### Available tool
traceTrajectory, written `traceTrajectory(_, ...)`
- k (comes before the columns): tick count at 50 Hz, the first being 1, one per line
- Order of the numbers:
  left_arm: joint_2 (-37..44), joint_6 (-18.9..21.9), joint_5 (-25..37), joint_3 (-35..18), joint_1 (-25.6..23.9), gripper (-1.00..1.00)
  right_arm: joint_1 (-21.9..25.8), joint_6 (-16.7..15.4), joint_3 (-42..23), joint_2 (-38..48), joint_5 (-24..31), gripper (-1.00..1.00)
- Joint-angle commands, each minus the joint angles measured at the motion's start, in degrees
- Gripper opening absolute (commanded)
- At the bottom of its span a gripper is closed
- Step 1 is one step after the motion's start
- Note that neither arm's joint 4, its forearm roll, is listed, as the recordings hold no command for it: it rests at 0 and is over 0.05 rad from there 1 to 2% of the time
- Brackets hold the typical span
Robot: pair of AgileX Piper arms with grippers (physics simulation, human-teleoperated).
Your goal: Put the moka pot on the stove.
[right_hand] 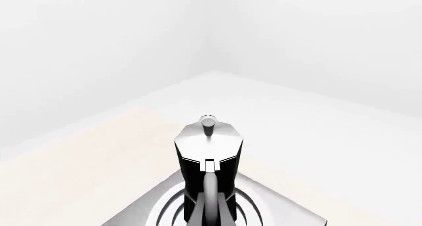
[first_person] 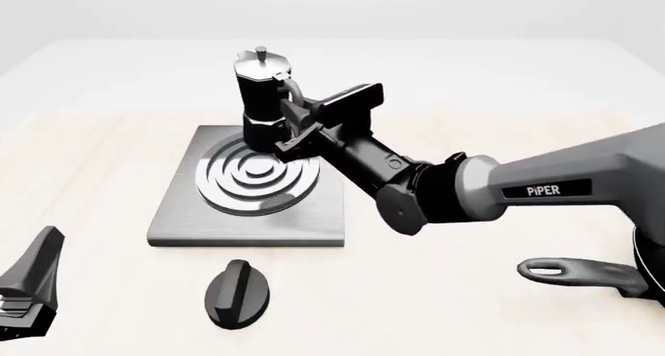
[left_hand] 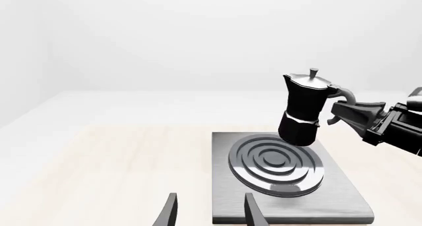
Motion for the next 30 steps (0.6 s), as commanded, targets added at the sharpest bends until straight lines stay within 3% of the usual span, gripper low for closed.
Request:
traceTrajectory(1,0.00,0.00,0.00,0.00,0.00,1.00,0.29,0.67,-1.71,1.41,-0.32,-1.00)
traceTrajectory(30,0.00,0.00,0.00,0.00,0.00,1.00,0.05,1.00,-3.90,4.70,0.47,-1.00)
